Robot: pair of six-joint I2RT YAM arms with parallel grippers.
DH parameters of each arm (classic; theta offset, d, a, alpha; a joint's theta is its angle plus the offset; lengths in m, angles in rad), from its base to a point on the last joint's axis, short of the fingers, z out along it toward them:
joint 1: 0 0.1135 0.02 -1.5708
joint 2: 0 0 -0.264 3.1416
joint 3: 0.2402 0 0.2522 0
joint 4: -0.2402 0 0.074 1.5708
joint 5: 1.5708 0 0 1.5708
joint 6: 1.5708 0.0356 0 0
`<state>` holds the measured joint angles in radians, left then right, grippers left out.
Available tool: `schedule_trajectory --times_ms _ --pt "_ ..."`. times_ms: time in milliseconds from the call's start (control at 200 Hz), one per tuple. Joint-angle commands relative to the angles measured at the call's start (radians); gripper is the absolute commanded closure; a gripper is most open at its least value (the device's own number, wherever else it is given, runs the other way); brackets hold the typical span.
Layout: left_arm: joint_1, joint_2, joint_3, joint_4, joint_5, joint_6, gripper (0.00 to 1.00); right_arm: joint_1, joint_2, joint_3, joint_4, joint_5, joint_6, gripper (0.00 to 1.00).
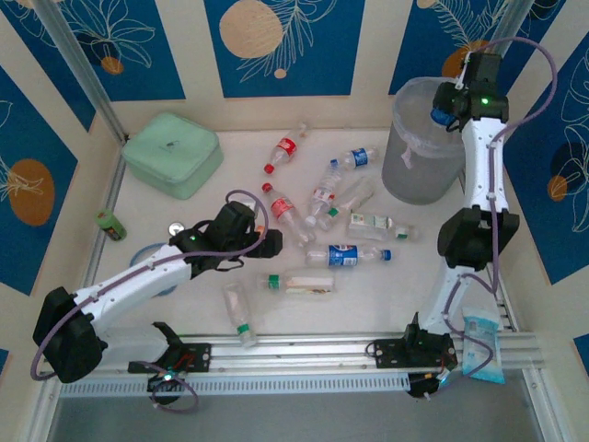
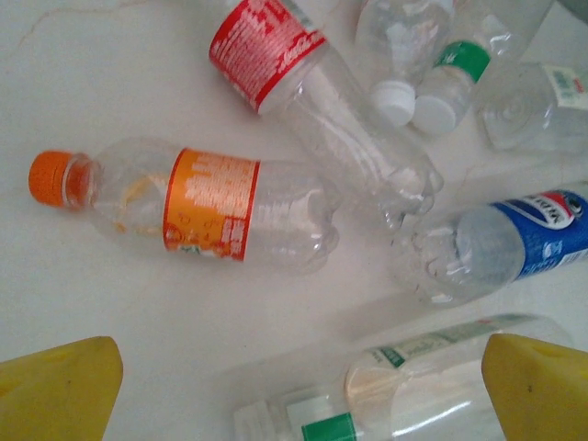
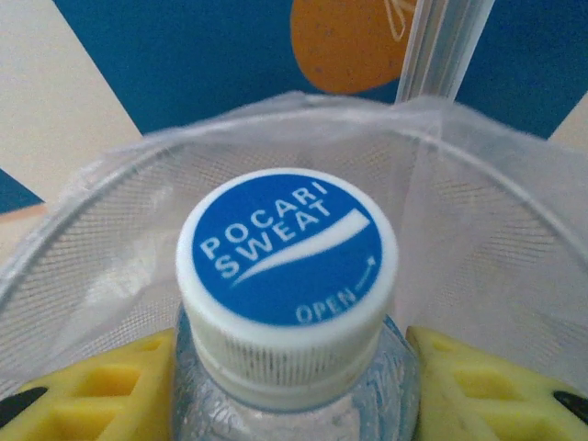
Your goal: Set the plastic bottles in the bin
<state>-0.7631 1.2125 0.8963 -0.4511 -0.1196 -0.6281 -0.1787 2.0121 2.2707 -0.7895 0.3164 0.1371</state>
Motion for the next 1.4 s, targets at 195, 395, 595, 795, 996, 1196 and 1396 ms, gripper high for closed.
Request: schedule_trajectory --times_ms 195,395,595,795,996,1196,1396 --pt "0.007 -0.085 0.014 -0.233 0.038 -0.056 0.02 -0.007 0.295 0.306 -0.295 -0.054 -0.042 1.0" --pt "0.007 -0.106 0.028 -0.334 0.138 -0.103 0.02 -0.011 0.368 0.307 -0.299 -0.084 -0.029 1.0" --pt "0.006 -0.167 -0.047 -0.353 0.21 -0.199 0.02 -0.017 0.402 0.294 -0.288 -0.111 -0.014 0.71" --pt "-0.003 -0.205 -0.117 -0.34 0.239 -0.255 0.02 -0.023 0.401 0.286 -0.284 -0.126 0.003 0.31" --pt "-0.022 -0.197 -0.173 -0.304 0.278 -0.283 0.0 -0.035 0.373 0.293 -0.288 -0.178 0.041 0.04" --pt "-0.078 -0.2 -0.201 -0.347 0.272 -0.343 0.0 -0.051 0.327 0.327 -0.309 -0.2 0.059 0.02" --pt "-0.137 -0.202 -0.217 -0.413 0.182 -0.445 0.0 -0.051 0.23 0.333 -0.298 -0.267 0.071 0.01"
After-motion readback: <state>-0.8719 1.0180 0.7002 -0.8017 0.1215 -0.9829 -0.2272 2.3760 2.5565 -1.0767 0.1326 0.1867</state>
